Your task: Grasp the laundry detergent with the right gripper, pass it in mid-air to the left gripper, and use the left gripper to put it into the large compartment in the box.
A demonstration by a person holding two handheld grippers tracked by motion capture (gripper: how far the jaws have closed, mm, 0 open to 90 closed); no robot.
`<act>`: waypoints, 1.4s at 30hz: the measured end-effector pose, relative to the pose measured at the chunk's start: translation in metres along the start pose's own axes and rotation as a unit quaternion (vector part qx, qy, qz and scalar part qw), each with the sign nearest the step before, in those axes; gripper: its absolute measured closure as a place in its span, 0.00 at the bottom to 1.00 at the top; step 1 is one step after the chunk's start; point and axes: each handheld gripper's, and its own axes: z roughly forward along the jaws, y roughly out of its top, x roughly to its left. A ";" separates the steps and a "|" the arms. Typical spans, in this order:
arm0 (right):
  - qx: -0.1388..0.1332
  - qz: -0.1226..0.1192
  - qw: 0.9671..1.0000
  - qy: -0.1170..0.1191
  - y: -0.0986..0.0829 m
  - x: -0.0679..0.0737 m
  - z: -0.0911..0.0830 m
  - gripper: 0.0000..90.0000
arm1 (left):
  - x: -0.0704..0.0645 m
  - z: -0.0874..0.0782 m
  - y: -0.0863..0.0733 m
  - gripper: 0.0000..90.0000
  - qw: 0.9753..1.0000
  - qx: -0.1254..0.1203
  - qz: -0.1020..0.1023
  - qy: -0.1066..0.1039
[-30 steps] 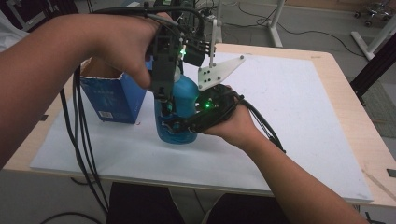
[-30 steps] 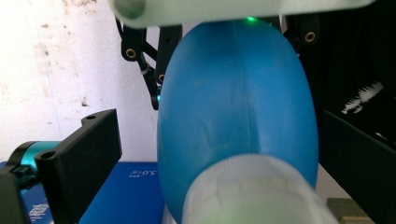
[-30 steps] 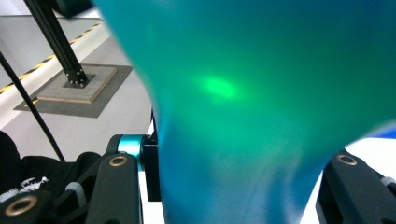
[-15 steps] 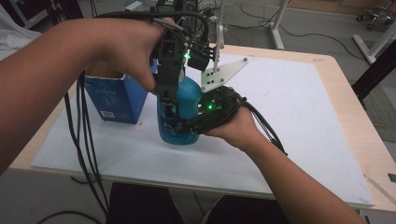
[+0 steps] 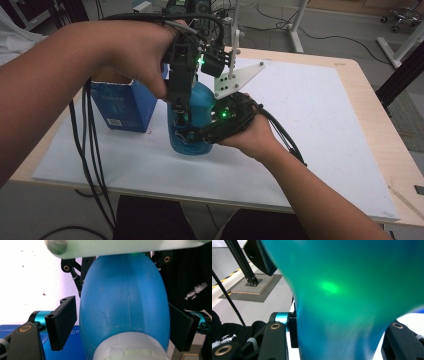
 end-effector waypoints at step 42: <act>0.001 -0.009 1.000 -0.001 -0.001 -0.002 -0.001 0.48 | 0.001 0.000 0.006 0.43 1.000 0.008 -0.002 -0.002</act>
